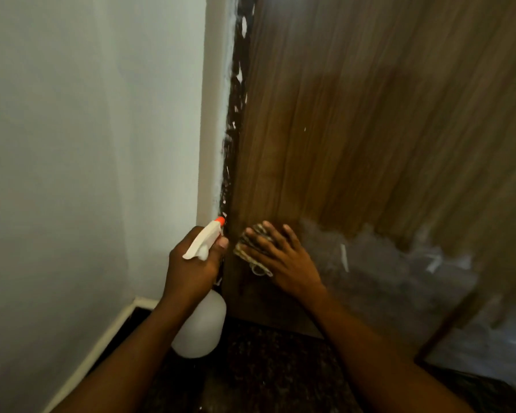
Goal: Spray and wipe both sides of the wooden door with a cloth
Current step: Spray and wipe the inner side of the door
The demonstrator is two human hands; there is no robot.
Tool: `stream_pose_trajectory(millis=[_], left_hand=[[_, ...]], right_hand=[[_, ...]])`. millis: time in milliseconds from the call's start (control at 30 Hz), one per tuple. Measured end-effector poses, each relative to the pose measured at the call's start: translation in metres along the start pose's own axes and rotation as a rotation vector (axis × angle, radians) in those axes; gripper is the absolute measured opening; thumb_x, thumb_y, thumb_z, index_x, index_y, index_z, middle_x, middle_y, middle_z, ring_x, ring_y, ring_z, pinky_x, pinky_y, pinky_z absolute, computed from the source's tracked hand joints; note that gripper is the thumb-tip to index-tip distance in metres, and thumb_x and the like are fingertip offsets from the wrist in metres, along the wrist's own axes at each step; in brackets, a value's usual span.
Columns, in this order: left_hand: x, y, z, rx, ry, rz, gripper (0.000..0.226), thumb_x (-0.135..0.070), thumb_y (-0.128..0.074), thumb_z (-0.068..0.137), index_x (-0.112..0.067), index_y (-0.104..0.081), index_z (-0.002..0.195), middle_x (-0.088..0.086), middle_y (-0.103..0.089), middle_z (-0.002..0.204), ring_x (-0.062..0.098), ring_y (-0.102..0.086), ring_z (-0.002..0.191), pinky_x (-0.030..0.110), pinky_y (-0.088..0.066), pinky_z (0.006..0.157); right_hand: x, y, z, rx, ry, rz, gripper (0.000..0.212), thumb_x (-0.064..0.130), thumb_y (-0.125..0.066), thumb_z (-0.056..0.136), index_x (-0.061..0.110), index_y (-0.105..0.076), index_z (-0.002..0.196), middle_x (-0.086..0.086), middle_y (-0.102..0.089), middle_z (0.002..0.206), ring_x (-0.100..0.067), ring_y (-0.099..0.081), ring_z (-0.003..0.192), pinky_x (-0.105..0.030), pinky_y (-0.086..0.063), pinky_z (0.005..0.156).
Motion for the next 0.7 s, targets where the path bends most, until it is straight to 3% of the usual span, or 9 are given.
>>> stream_pose_trajectory(millis=[100, 233, 267, 333, 400, 433, 533, 633, 700], left_hand=[[-0.002, -0.012, -0.007, 0.005, 0.01, -0.016, 0.025, -0.028, -0.063, 0.086, -0.024, -0.052, 0.108, -0.01, -0.058, 0.089, 0.008, -0.058, 0.079, 0.004, -0.045, 0.055], [-0.001, -0.025, -0.008, 0.026, 0.017, -0.033, 0.027, -0.03, -0.063, 0.084, -0.022, -0.055, 0.11, -0.005, -0.061, 0.094, 0.012, -0.061, 0.083, 0.006, -0.044, 0.056], [0.0, -0.028, -0.008, 0.029, 0.015, -0.04, 0.027, -0.029, -0.063, 0.085, -0.022, -0.056, 0.109, -0.005, -0.062, 0.093, 0.012, -0.061, 0.083, 0.005, -0.045, 0.055], [0.004, -0.034, -0.008, 0.039, -0.007, -0.036, 0.029, -0.028, -0.063, 0.085, -0.019, -0.058, 0.111, 0.0, -0.064, 0.095, 0.014, -0.062, 0.084, 0.008, -0.047, 0.059], [0.007, -0.041, -0.009, 0.067, 0.006, -0.049, 0.035, -0.03, -0.063, 0.084, -0.018, -0.057, 0.116, 0.004, -0.066, 0.099, 0.02, -0.064, 0.084, 0.021, -0.052, 0.063], [0.009, -0.044, -0.01, 0.075, 0.014, -0.063, 0.037, -0.031, -0.063, 0.083, -0.018, -0.057, 0.117, 0.005, -0.066, 0.101, 0.024, -0.065, 0.082, 0.026, -0.054, 0.062], [0.012, -0.053, -0.012, 0.087, 0.012, -0.078, 0.046, -0.039, -0.062, 0.078, -0.018, -0.057, 0.119, 0.005, -0.066, 0.101, 0.028, -0.065, 0.081, 0.032, -0.056, 0.062], [0.01, -0.068, -0.018, 0.067, 0.029, -0.106, 0.054, -0.044, -0.063, 0.077, -0.013, -0.054, 0.121, 0.004, -0.062, 0.094, 0.018, -0.064, 0.076, 0.016, -0.052, 0.056], [0.009, -0.078, -0.02, 0.046, 0.053, -0.149, 0.058, -0.051, -0.064, 0.076, -0.012, -0.053, 0.118, -0.001, -0.059, 0.09, 0.002, -0.064, 0.072, 0.005, -0.047, 0.056]], right_hand=[[-0.024, 0.007, -0.038, -0.091, -0.25, -0.013, 0.084, 0.036, -0.07, 0.086, 0.035, -0.025, 0.156, 0.0, -0.003, 0.167, -0.034, -0.005, 0.153, -0.055, 0.001, 0.122], [-0.029, 0.03, -0.002, -0.208, -0.659, 0.073, 0.084, 0.037, -0.067, 0.088, 0.029, -0.021, 0.158, -0.01, -0.001, 0.166, -0.039, 0.002, 0.151, -0.058, 0.006, 0.12], [-0.023, 0.027, 0.008, -0.21, -0.64, 0.115, 0.084, 0.033, -0.065, 0.088, 0.03, -0.019, 0.158, -0.01, -0.001, 0.166, -0.039, 0.003, 0.151, -0.058, 0.007, 0.12], [-0.007, 0.009, 0.009, -0.191, -0.392, 0.135, 0.081, 0.023, -0.061, 0.09, 0.032, -0.017, 0.158, -0.007, 0.002, 0.167, -0.038, 0.005, 0.152, -0.058, 0.006, 0.12], [-0.001, -0.014, -0.02, -0.113, -0.179, 0.084, 0.077, 0.023, -0.059, 0.094, 0.034, -0.018, 0.158, -0.002, 0.001, 0.167, -0.034, 0.003, 0.153, -0.055, 0.004, 0.121], [-0.002, -0.023, -0.044, -0.088, -0.181, 0.074, 0.076, 0.026, -0.06, 0.094, 0.035, -0.02, 0.157, 0.001, 0.001, 0.167, -0.032, 0.002, 0.154, -0.054, 0.003, 0.122], [-0.009, -0.025, -0.101, -0.067, -0.47, 0.103, 0.08, 0.031, -0.071, 0.087, 0.036, -0.028, 0.155, 0.004, 0.007, 0.167, -0.033, 0.002, 0.153, -0.053, 0.0, 0.122], [-0.027, -0.012, -0.085, -0.132, -0.872, 0.128, 0.088, 0.04, -0.064, 0.085, 0.03, -0.015, 0.158, -0.012, 0.005, 0.166, -0.043, 0.0, 0.15, -0.056, 0.004, 0.12], [-0.035, -0.001, -0.051, -0.186, -1.0, 0.191, 0.097, 0.036, -0.071, 0.082, 0.025, -0.011, 0.158, -0.019, 0.004, 0.164, -0.047, 0.0, 0.148, -0.054, 0.01, 0.119]])
Point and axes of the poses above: each hand's wrist, its own z-axis towards the middle knuckle, its own y-axis out of the back of the hand, x = y × z, the point moved 1 cm from there along z, towards the middle knuckle
